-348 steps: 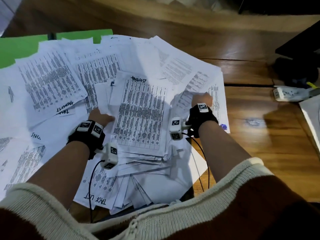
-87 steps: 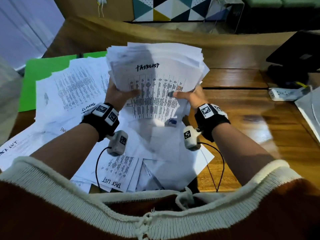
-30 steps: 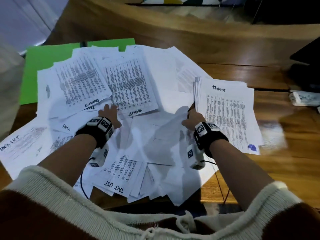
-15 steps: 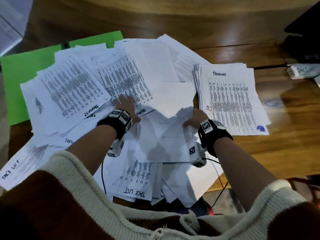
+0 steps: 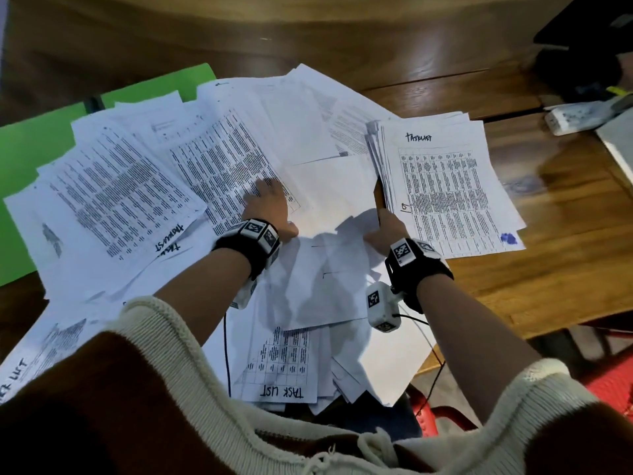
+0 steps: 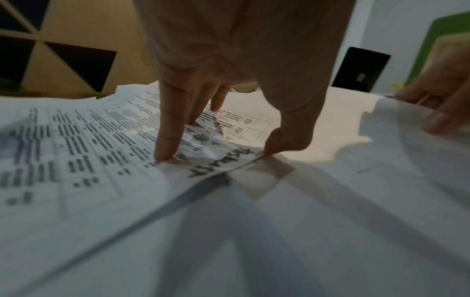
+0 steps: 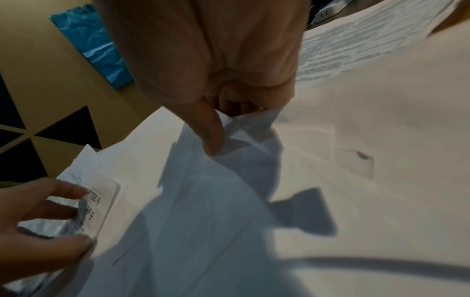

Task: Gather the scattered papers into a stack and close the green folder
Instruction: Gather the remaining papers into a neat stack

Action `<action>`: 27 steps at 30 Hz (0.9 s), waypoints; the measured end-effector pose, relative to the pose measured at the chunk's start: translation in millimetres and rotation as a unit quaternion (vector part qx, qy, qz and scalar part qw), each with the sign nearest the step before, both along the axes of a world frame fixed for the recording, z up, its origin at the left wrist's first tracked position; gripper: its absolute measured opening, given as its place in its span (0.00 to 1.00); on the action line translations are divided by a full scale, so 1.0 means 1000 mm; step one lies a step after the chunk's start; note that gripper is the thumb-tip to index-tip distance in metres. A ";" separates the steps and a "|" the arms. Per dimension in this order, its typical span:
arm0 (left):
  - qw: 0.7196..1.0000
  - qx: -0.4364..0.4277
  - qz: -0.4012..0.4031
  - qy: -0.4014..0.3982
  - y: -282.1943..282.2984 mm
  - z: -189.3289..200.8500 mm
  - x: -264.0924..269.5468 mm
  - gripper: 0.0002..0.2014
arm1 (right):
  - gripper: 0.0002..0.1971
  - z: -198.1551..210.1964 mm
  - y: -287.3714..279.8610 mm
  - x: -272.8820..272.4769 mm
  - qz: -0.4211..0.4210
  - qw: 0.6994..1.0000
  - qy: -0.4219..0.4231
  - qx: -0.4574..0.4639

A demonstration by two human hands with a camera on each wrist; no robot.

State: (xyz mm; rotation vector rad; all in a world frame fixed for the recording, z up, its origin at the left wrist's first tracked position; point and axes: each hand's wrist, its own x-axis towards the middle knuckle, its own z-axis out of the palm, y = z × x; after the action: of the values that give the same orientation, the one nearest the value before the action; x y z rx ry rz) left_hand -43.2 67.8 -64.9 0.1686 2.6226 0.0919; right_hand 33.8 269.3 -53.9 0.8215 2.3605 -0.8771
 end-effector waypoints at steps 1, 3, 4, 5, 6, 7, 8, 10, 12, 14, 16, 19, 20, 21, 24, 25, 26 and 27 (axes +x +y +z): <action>1.000 0.004 0.008 -0.003 0.003 0.001 0.000 0.47 | 0.22 -0.001 0.000 0.000 0.002 1.000 0.005 0.000; 1.000 0.004 0.022 -0.019 0.008 0.004 -0.001 0.49 | 0.21 -0.003 0.001 -0.001 0.006 1.000 0.012 -0.004; 0.999 -0.001 0.025 -0.029 0.009 0.005 -0.002 0.50 | 0.21 -0.004 0.002 -0.002 0.010 1.000 0.016 -0.002; 0.999 -0.004 0.023 -0.038 0.009 0.005 -0.003 0.51 | 0.20 -0.005 0.003 -0.002 0.012 1.000 0.021 0.001; 0.999 -0.004 0.016 -0.042 0.007 0.005 -0.003 0.52 | 0.18 -0.006 0.004 -0.002 0.011 1.000 0.027 0.007; 0.999 -0.004 0.009 -0.042 0.003 0.005 -0.003 0.53 | 0.17 -0.005 0.004 -0.004 0.007 0.999 0.041 0.016; 0.999 -0.002 -0.004 -0.041 -0.001 0.002 -0.003 0.54 | 0.15 -0.003 0.004 -0.005 -0.007 0.998 0.060 0.025; 0.998 0.010 -0.022 -0.054 -0.012 -0.003 0.001 0.58 | 0.15 0.001 0.005 -0.009 -0.043 0.993 0.104 0.036; 0.996 0.028 -0.037 -0.077 -0.023 -0.013 0.004 0.62 | 0.15 0.007 0.005 -0.013 -0.059 0.987 0.145 0.047; 0.994 0.046 -0.062 -0.080 -0.032 -0.015 0.004 0.63 | 0.14 0.014 0.005 -0.016 -0.075 0.979 0.174 0.073; 0.996 0.051 -0.037 -0.062 -0.039 -0.012 0.005 0.60 | 0.14 0.021 0.009 -0.018 -0.092 0.974 0.180 0.099; 0.999 0.003 0.018 -0.045 -0.043 -0.002 0.009 0.59 | 0.14 0.027 0.019 -0.023 -0.067 0.987 0.105 0.100; 0.999 -0.010 0.016 -0.047 -0.042 0.000 0.010 0.58 | 0.16 0.027 0.019 -0.024 -0.053 0.992 0.068 0.096; 0.999 -0.019 0.007 -0.045 -0.042 0.000 0.011 0.57 | 0.18 0.027 0.015 -0.024 -0.043 0.993 0.039 0.098; 0.999 -0.032 -0.019 -0.039 -0.041 0.000 0.016 0.51 | 0.26 0.021 -0.007 -0.028 0.044 0.976 0.051 0.209; 0.998 -0.033 -0.025 -0.040 -0.040 0.000 0.018 0.48 | 0.27 0.021 -0.017 -0.032 0.090 0.964 0.094 0.232; 0.998 -0.032 -0.029 -0.040 -0.040 -0.002 0.019 0.46 | 0.26 0.019 -0.026 -0.038 0.134 0.957 0.133 0.219; 0.998 -0.029 -0.030 -0.040 -0.042 -0.001 0.020 0.42 | 0.25 0.018 -0.037 -0.044 0.170 0.960 0.146 0.170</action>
State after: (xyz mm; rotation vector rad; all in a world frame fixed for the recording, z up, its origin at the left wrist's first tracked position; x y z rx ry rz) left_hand -23.1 26.1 -65.7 0.2198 2.5341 0.0021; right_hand -9.8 232.3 -35.6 0.4015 2.8499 -0.4805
